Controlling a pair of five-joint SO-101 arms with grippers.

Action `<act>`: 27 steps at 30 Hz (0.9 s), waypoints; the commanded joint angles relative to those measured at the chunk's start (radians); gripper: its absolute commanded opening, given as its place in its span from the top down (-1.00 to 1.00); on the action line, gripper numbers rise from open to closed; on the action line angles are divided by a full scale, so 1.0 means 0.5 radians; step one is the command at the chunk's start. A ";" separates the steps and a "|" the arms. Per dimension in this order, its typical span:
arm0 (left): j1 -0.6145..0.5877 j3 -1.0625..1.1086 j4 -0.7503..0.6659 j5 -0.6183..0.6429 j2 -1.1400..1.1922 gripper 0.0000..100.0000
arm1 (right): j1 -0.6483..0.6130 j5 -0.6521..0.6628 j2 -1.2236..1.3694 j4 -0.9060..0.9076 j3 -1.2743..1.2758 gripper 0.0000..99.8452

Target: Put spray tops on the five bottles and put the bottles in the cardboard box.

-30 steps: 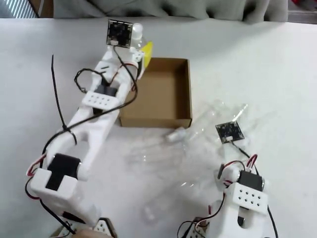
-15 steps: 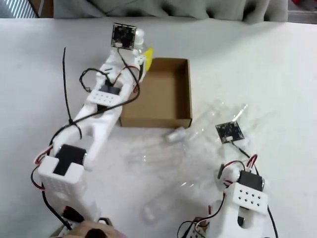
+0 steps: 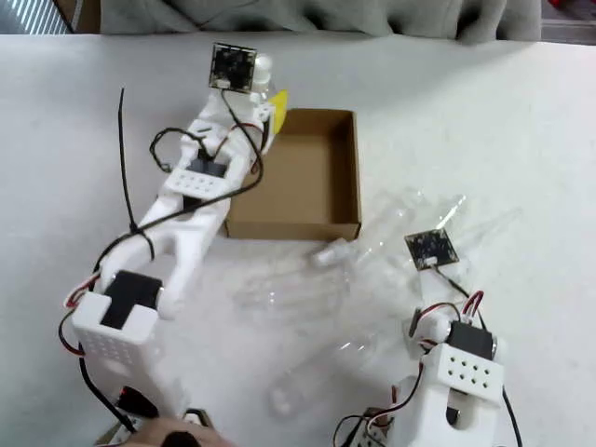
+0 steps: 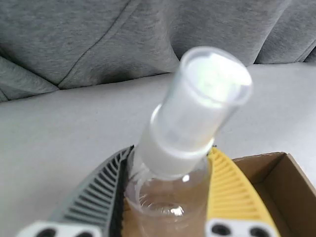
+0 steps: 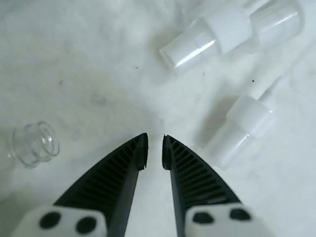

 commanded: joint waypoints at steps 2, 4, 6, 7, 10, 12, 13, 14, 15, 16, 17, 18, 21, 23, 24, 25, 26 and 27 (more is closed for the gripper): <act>-0.017 -0.104 0.012 -0.012 -0.020 0.95 | 0.017 0.018 -0.035 -0.032 -0.015 0.90; -0.017 -0.086 0.009 -0.012 -0.017 0.95 | 0.017 0.018 -0.035 -0.032 -0.015 0.90; -0.017 -0.064 0.000 -0.012 -0.020 0.95 | 0.017 0.021 -0.035 -0.032 -0.015 0.90; -0.017 -0.058 0.000 -0.012 -0.020 0.95 | 0.017 0.040 -0.035 -0.032 -0.015 0.90; -0.020 -0.049 0.000 -0.015 -0.020 0.95 | 0.017 0.114 -0.032 -0.032 -0.012 0.91; -0.038 -0.043 0.000 -0.015 -0.020 0.95 | 0.017 0.114 -0.032 -0.032 -0.012 0.91; -0.041 -0.043 0.003 -0.015 -0.020 0.95 | 0.017 0.117 -0.029 -0.032 -0.012 0.91; -0.063 -0.043 0.006 -0.015 -0.020 0.95 | 0.017 0.117 -0.029 -0.032 -0.012 0.91; -0.075 -0.043 0.006 -0.015 -0.020 0.95 | 0.017 0.120 -0.029 -0.032 -0.012 0.91; -0.084 -0.043 0.003 -0.015 -0.020 0.95 | 0.017 0.120 -0.029 -0.032 -0.012 0.91; -0.094 -0.043 0.003 -0.015 -0.020 0.95 | 0.017 0.120 -0.029 -0.032 -0.012 0.91; -0.103 -0.043 0.003 -0.015 -0.020 0.95 | 0.017 0.120 -0.029 -0.032 -0.012 0.91; -0.109 -0.043 0.009 -0.015 -0.020 0.95 | 0.017 0.123 -0.029 -0.032 -0.012 0.91; -0.106 -0.043 0.009 -0.015 -0.020 0.95 | 0.017 0.123 -0.029 -0.032 -0.012 0.91; -0.103 -0.040 0.012 -0.015 -0.017 0.95 | 0.017 0.123 -0.029 -0.032 -0.012 0.91; -0.100 -0.040 0.012 -0.015 -0.017 0.95 | 0.017 0.123 -0.029 -0.032 -0.012 0.91; -0.100 -0.040 0.012 -0.015 -0.014 0.95 | 0.017 0.123 -0.029 -0.032 -0.012 0.91; -0.097 -0.040 0.012 -0.015 -0.014 0.95 | 0.017 0.123 -0.029 -0.032 -0.012 0.91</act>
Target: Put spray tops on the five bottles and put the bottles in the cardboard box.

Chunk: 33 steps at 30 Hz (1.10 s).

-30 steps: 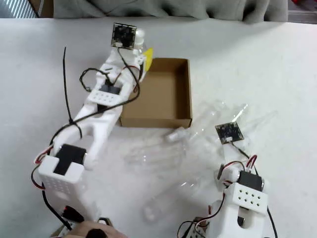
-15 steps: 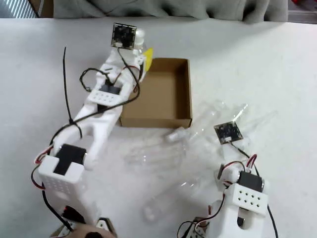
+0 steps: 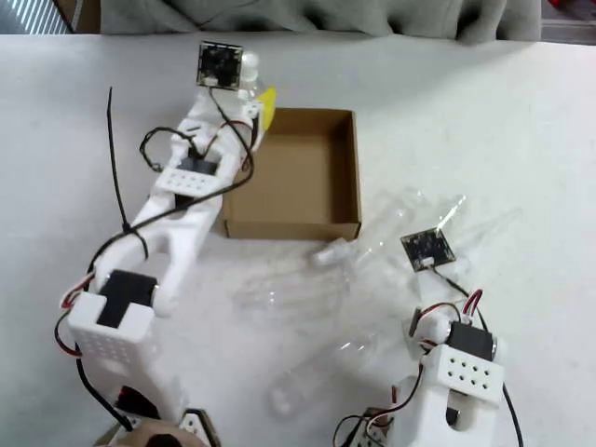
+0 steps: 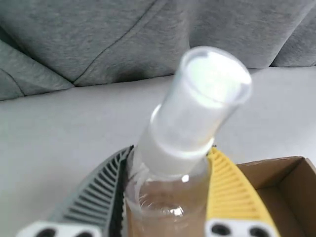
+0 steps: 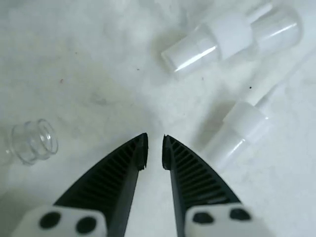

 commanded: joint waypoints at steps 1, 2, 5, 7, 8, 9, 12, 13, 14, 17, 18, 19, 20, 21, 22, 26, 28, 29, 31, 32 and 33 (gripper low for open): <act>-0.017 -0.040 0.012 -0.021 -0.014 0.95 | 0.017 0.025 -0.014 -0.029 -0.012 0.91; -0.017 -0.040 0.012 -0.021 -0.014 0.95 | 0.017 0.028 -0.014 -0.029 -0.012 0.91; -0.020 -0.040 0.015 -0.021 -0.014 0.95 | 0.017 0.028 -0.014 -0.029 -0.012 0.91; -0.020 -0.040 0.015 -0.021 -0.014 0.95 | 0.017 0.028 -0.014 -0.029 -0.012 0.91; -0.020 -0.040 0.015 -0.021 -0.014 0.95 | 0.017 0.028 -0.014 -0.029 -0.012 0.91; -0.020 -0.040 0.015 -0.018 -0.014 0.95 | 0.017 0.028 -0.014 -0.029 -0.012 0.91; -0.017 -0.052 0.086 -0.018 -0.014 0.95 | 0.017 0.028 -0.011 -0.029 -0.012 0.91; -0.014 -0.061 0.123 -0.018 -0.014 0.95 | 0.017 0.028 -0.011 -0.029 -0.012 0.91; -0.005 -0.064 0.138 -0.018 -0.014 0.95 | 0.017 0.028 -0.011 -0.029 -0.012 0.91; 0.014 -0.064 0.132 -0.018 -0.014 0.95 | 0.017 0.028 -0.011 -0.029 -0.012 0.91; 0.014 -0.061 0.107 -0.018 -0.014 0.95 | 0.017 0.028 -0.011 -0.029 -0.012 0.91; 0.014 -0.055 0.080 -0.018 -0.014 0.95 | 0.017 0.028 -0.011 -0.029 -0.012 0.91; 0.014 -0.049 0.068 -0.018 -0.014 0.95 | 0.017 0.028 -0.011 -0.029 -0.012 0.91; 0.011 -0.049 0.068 -0.018 -0.014 0.95 | 0.017 0.028 -0.011 -0.029 -0.012 0.91; 0.008 -0.052 0.068 -0.018 -0.014 0.95 | 0.017 0.028 -0.011 -0.029 -0.012 0.91; 0.014 -0.098 0.064 -0.018 0.066 0.95 | 0.017 0.028 -0.008 -0.029 -0.012 0.91; 0.014 -0.187 0.068 -0.018 0.158 0.95 | 0.017 0.028 -0.008 -0.029 -0.012 0.91; 0.008 -0.236 0.068 -0.018 0.204 0.95 | 0.017 0.028 -0.005 -0.029 -0.012 0.91; -0.002 -0.310 0.068 -0.015 0.278 0.95 | 0.017 0.028 -0.005 -0.029 -0.012 0.91; -0.005 -0.328 0.068 -0.018 0.302 0.95 | 0.017 0.028 -0.005 -0.029 -0.012 0.90; -0.005 -0.334 0.068 -0.018 0.318 0.95 | 0.017 0.028 -0.005 -0.029 -0.012 0.90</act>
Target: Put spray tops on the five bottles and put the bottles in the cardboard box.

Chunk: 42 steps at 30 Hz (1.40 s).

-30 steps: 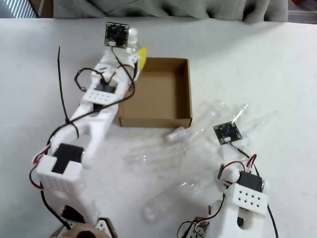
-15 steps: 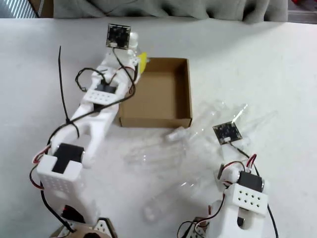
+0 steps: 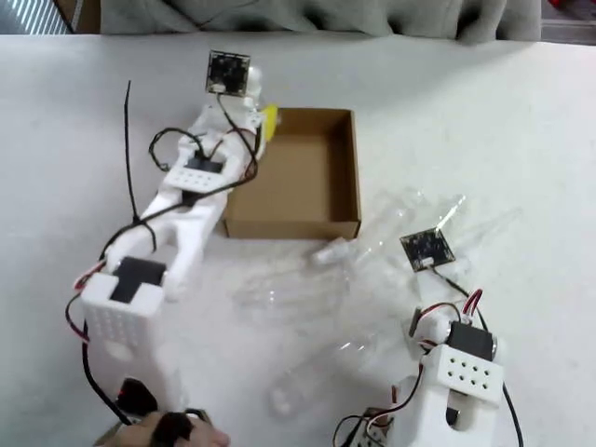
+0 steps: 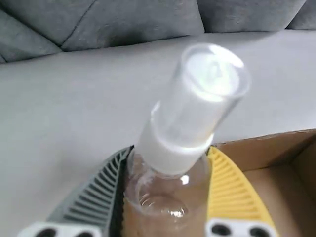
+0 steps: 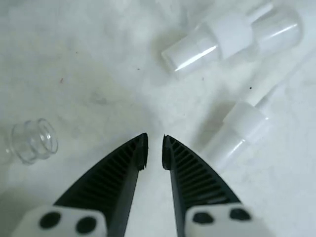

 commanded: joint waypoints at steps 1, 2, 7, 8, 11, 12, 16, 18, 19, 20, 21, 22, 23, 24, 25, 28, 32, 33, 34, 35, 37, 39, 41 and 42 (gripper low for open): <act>-0.005 -0.138 -0.046 -0.018 0.008 0.95 | 0.017 0.018 -0.005 -0.029 -0.012 0.90; 0.002 -0.138 -0.046 -0.018 0.008 0.95 | 0.017 0.018 -0.008 -0.029 -0.012 0.90; -0.002 -0.141 -0.046 -0.018 0.008 0.95 | 0.017 0.018 -0.008 -0.029 -0.012 0.90; -0.005 -0.141 -0.046 -0.018 0.008 0.95 | 0.017 0.018 -0.008 -0.029 -0.012 0.90; -0.008 -0.141 -0.046 -0.018 0.008 0.95 | 0.017 0.021 -0.008 -0.029 -0.012 0.90; -0.008 -0.141 -0.046 -0.018 0.008 0.95 | 0.017 0.021 -0.008 -0.029 -0.012 0.90; -0.008 -0.141 -0.046 -0.018 0.005 0.95 | 0.017 0.021 -0.008 -0.029 -0.012 0.90; -0.014 -0.132 -0.046 -0.018 -0.008 0.94 | 0.017 0.021 -0.008 -0.029 -0.012 0.90; -0.014 -0.132 -0.046 -0.018 -0.014 0.94 | 0.017 0.021 -0.008 -0.029 -0.012 0.90; -0.014 -0.132 -0.046 -0.018 -0.020 0.94 | 0.017 0.021 -0.008 -0.029 -0.012 0.90; -0.017 -0.132 -0.046 -0.018 -0.020 0.94 | 0.017 0.021 -0.008 -0.029 -0.012 0.90; -0.017 -0.132 -0.046 -0.018 -0.020 0.94 | 0.017 0.021 -0.008 -0.029 -0.012 0.90; -0.017 -0.132 -0.046 -0.018 -0.020 0.94 | 0.017 0.021 -0.008 -0.029 -0.012 0.90; -0.017 -0.132 -0.046 -0.018 -0.020 0.94 | 0.017 0.021 -0.008 -0.029 -0.012 0.90; -0.017 -0.132 -0.043 -0.021 -0.020 0.94 | 0.017 0.021 -0.008 -0.029 -0.012 0.90; -0.017 -0.132 -0.043 -0.021 -0.020 0.94 | 0.017 0.021 -0.008 -0.029 -0.012 0.90; -0.017 -0.132 -0.034 -0.021 -0.020 0.87 | 0.017 0.021 -0.008 -0.029 -0.012 0.90; -0.017 -0.129 -0.031 -0.012 -0.020 0.81 | 0.017 0.021 -0.008 -0.029 -0.012 0.90; -0.017 -0.120 -0.031 -0.006 -0.020 0.76 | 0.017 0.021 -0.008 -0.029 -0.012 0.90; -0.017 -0.098 -0.034 -0.006 -0.020 0.71 | 0.017 0.021 -0.008 -0.029 -0.012 0.90; -0.017 -0.080 -0.043 -0.006 -0.020 0.65 | 0.017 0.021 -0.008 -0.029 -0.012 0.90; -0.017 -0.080 -0.043 -0.006 -0.020 0.66 | 0.017 0.021 -0.008 -0.029 -0.012 0.90; -0.023 -0.086 -0.043 -0.003 -0.020 0.65 | 0.017 0.021 -0.008 -0.029 -0.012 0.90; -0.032 -0.086 -0.043 -0.003 -0.020 0.65 | 0.017 0.021 -0.008 -0.029 -0.012 0.90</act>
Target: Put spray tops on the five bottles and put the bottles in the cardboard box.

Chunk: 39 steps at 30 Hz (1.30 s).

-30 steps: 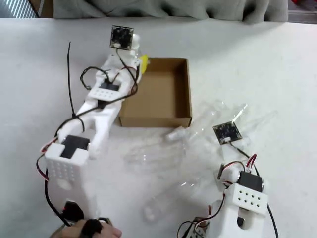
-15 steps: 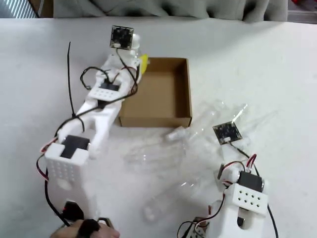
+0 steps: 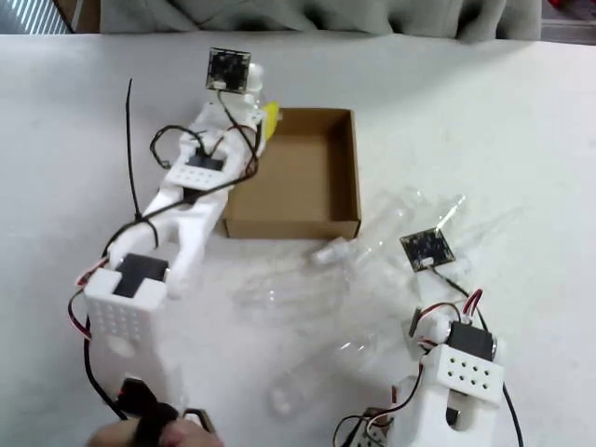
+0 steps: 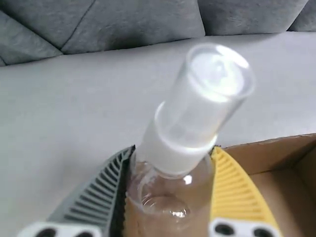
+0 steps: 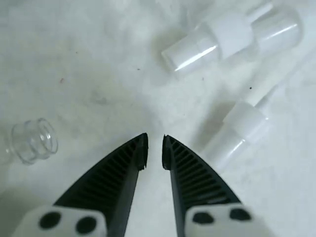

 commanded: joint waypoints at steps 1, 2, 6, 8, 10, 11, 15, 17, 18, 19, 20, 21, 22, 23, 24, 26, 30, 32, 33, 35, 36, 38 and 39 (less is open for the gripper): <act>-0.035 -0.052 -0.043 0.000 -0.051 0.65 | 0.017 0.021 -0.008 -0.029 -0.012 0.90; -0.035 -0.052 -0.040 0.000 -0.051 0.65 | 0.017 0.021 -0.008 -0.029 -0.012 0.90; -0.035 -0.052 -0.037 0.000 -0.054 0.65 | 0.017 0.021 -0.011 -0.029 -0.012 0.90; -0.032 -0.055 -0.037 0.000 -0.054 0.65 | 0.017 0.021 -0.011 -0.029 -0.012 0.90; -0.029 -0.055 -0.034 0.000 -0.054 0.65 | 0.017 0.021 -0.011 -0.029 -0.012 0.90; -0.029 -0.055 -0.034 0.000 -0.054 0.65 | 0.017 0.021 -0.011 -0.029 -0.012 0.90; -0.032 -0.052 -0.034 0.000 -0.075 0.64 | 0.017 0.021 -0.014 -0.029 -0.012 0.90; -0.032 -0.025 -0.028 0.000 -0.130 0.59 | 0.017 0.021 -0.014 -0.029 -0.012 0.90; -0.032 0.012 -0.025 0.003 -0.164 0.55 | 0.017 0.021 -0.014 -0.029 -0.012 0.90; -0.032 0.046 -0.021 0.006 -0.195 0.52 | 0.017 0.021 -0.014 -0.029 -0.012 0.90; -0.032 0.077 -0.025 0.031 -0.222 0.50 | 0.017 0.021 -0.014 -0.029 -0.012 0.90; -0.032 0.098 -0.028 0.055 -0.244 0.48 | 0.017 0.021 -0.014 -0.029 -0.012 0.90; -0.032 0.114 -0.028 0.074 -0.262 0.47 | 0.017 0.021 -0.014 -0.029 -0.012 0.90; -0.035 0.123 -0.028 0.077 -0.281 0.47 | 0.017 0.021 -0.014 -0.029 -0.012 0.90; -0.038 0.126 -0.028 0.077 -0.287 0.47 | 0.017 0.021 -0.014 -0.029 -0.012 0.90; -0.051 0.126 -0.025 0.086 -0.290 0.46 | 0.017 0.021 -0.014 -0.029 -0.012 0.90; -0.063 0.126 -0.025 0.086 -0.305 0.46 | 0.017 0.021 -0.014 -0.029 -0.012 0.91; -0.069 0.126 -0.025 0.086 -0.305 0.46 | 0.017 0.021 -0.014 -0.029 -0.012 0.91; -0.069 0.126 -0.028 0.086 -0.305 0.46 | 0.017 0.021 -0.014 -0.029 -0.012 0.91; -0.069 0.126 -0.028 0.089 -0.305 0.46 | 0.017 0.021 -0.014 -0.029 -0.012 0.91; -0.069 0.126 -0.028 0.089 -0.305 0.46 | 0.017 0.021 -0.014 -0.029 -0.012 0.91; -0.063 0.126 -0.028 0.089 -0.308 0.46 | 0.017 0.021 -0.014 -0.029 -0.012 0.91; -0.060 0.123 -0.028 0.089 -0.308 0.46 | 0.017 0.021 -0.014 -0.029 -0.012 0.91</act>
